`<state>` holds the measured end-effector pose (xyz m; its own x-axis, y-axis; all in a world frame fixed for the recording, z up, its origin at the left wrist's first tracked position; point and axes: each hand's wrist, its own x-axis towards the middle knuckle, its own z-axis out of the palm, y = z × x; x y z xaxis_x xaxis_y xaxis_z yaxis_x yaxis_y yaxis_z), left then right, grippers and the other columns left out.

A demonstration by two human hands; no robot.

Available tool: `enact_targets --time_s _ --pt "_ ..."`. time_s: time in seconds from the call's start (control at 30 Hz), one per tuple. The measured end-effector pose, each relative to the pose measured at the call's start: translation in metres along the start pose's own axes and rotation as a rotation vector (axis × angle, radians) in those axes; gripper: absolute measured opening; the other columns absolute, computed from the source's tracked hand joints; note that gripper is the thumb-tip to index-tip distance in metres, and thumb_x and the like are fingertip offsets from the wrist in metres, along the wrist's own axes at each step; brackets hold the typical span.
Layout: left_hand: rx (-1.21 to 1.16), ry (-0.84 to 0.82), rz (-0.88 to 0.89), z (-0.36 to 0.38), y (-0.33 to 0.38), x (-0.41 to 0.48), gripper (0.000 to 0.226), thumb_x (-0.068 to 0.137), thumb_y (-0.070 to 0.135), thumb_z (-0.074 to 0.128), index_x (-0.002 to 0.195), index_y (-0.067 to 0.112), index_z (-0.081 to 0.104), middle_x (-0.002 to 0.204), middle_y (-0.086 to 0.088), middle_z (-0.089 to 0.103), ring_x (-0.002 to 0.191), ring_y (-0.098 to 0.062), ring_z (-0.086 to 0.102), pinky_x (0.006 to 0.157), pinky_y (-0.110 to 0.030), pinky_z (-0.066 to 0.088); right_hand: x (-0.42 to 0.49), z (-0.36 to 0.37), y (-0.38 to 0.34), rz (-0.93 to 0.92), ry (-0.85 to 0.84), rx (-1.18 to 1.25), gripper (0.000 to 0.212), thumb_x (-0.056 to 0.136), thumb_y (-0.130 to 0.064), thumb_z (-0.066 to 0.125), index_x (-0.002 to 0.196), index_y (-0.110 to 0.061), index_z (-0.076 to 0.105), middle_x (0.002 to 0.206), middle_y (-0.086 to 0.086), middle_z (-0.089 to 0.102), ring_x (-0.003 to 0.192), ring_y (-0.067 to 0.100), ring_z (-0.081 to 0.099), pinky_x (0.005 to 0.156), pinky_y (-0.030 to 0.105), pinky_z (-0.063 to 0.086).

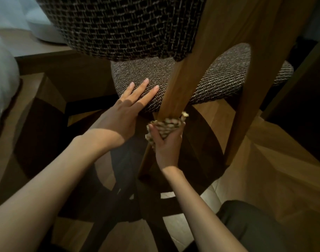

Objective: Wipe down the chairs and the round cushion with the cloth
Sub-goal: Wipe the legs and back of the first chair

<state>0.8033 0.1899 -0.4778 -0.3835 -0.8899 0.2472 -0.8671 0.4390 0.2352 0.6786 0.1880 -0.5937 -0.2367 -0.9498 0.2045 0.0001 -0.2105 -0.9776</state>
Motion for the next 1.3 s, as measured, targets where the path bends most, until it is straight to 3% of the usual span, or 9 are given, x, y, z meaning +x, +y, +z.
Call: enact_targets --time_s 0.17,0.23,0.33,0.57,0.73,0.87,0.93,1.13,1.3 --pt "-0.01 -0.002 -0.014 -0.001 0.001 0.0 0.09 0.088 -0.014 0.038 0.138 0.047 -0.006 0.158 0.01 -0.008 0.146 -0.024 -0.009 0.118 -0.037 0.004 -0.014 -0.005 0.03 0.315 -0.209 -0.124 0.051 0.074 -0.039 0.078 0.117 -0.021 0.059 0.112 -0.006 0.064 0.11 0.012 0.058 0.086 0.006 0.04" --pt "-0.015 -0.003 -0.022 0.001 0.001 -0.002 0.091 0.088 -0.013 0.038 0.137 0.049 -0.007 0.158 0.009 -0.008 0.146 -0.024 -0.01 0.12 -0.041 0.005 -0.015 -0.007 0.037 0.455 -0.343 -0.117 0.042 0.074 -0.033 0.079 0.112 -0.026 0.062 0.113 -0.007 0.063 0.11 0.014 0.058 0.095 0.023 0.046" --pt "-0.027 0.004 -0.001 0.001 0.0 -0.002 0.093 0.086 -0.016 0.038 0.138 0.048 -0.006 0.158 0.009 -0.008 0.146 -0.026 -0.01 0.12 -0.046 0.007 -0.011 -0.007 0.035 0.499 -0.342 -0.123 0.071 0.067 -0.037 0.083 0.129 -0.018 0.051 0.125 -0.002 0.057 0.118 0.017 0.053 0.102 0.034 0.043" --pt "-0.059 0.015 0.038 0.005 -0.013 -0.002 0.101 0.087 -0.02 0.042 0.141 0.05 -0.007 0.156 0.018 -0.01 0.146 -0.018 -0.01 0.115 -0.031 0.006 0.002 -0.006 0.034 0.354 -0.193 -0.123 0.073 0.057 -0.048 0.086 0.119 -0.02 0.061 0.102 -0.019 0.063 0.091 -0.013 0.057 0.069 -0.007 0.035" --pt "-0.054 0.027 0.029 0.008 -0.014 -0.003 0.104 0.087 -0.02 0.046 0.141 0.052 -0.007 0.157 0.017 -0.01 0.147 -0.018 -0.01 0.116 -0.034 0.008 -0.025 0.007 0.077 0.543 -0.315 -0.055 0.067 0.067 -0.034 0.084 0.124 -0.022 0.05 0.109 -0.016 0.058 0.105 0.004 0.057 0.083 0.013 0.044" --pt "-0.051 0.019 0.022 0.008 -0.013 -0.004 0.1 0.088 -0.019 0.046 0.143 0.049 -0.003 0.158 0.015 -0.01 0.147 -0.019 -0.011 0.118 -0.04 0.006 -0.034 0.011 0.104 0.643 -0.395 -0.106 0.06 0.073 -0.029 0.081 0.119 -0.025 0.043 0.104 -0.021 0.051 0.11 0.009 0.052 0.07 -0.002 0.041" --pt "-0.053 0.021 0.028 0.008 -0.013 -0.003 0.1 0.087 -0.02 0.046 0.144 0.046 -0.003 0.158 0.013 -0.01 0.146 -0.02 -0.011 0.118 -0.039 0.004 -0.034 0.013 0.101 0.671 -0.393 -0.099 0.073 0.071 -0.032 0.082 0.13 -0.019 0.041 0.123 -0.009 0.053 0.122 0.016 0.049 0.093 0.013 0.043" --pt "-0.067 0.02 0.039 0.009 -0.013 -0.002 0.1 0.086 -0.023 0.045 0.144 0.044 -0.002 0.159 0.008 -0.008 0.146 -0.023 -0.011 0.119 -0.042 0.003 -0.018 0.01 0.065 0.518 -0.123 -0.119 0.055 0.062 -0.038 0.086 0.098 -0.039 0.044 0.092 -0.027 0.044 0.094 0.0 0.05 0.075 0.011 0.036" --pt "-0.055 0.043 0.038 0.011 -0.012 -0.003 0.099 0.085 -0.024 0.044 0.145 0.041 -0.001 0.159 0.006 -0.007 0.147 -0.025 -0.01 0.12 -0.045 0.004 -0.025 0.013 0.06 0.285 -0.071 -0.15 0.065 0.069 -0.049 0.078 0.122 -0.022 0.052 0.121 -0.009 0.058 0.121 0.013 0.047 0.097 0.008 0.03"
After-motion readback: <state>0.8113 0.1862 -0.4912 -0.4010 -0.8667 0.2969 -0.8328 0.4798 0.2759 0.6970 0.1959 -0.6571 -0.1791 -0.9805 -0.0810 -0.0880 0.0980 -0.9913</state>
